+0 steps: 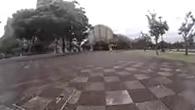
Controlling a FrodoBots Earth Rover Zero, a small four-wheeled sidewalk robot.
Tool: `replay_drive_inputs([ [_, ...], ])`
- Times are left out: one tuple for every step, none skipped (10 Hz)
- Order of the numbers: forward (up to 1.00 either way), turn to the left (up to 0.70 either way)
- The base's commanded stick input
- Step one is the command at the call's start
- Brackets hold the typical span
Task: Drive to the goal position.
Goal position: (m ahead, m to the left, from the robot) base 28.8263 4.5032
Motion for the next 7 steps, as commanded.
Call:
replay_drive_inputs([
  [0.98, -0.36],
  [0.98, -0.08],
  [0.98, 0.0],
  [0.98, 0.0],
  [0.98, 0.0],
  [0.98, 0.0],
  [0.98, 0.0],
])
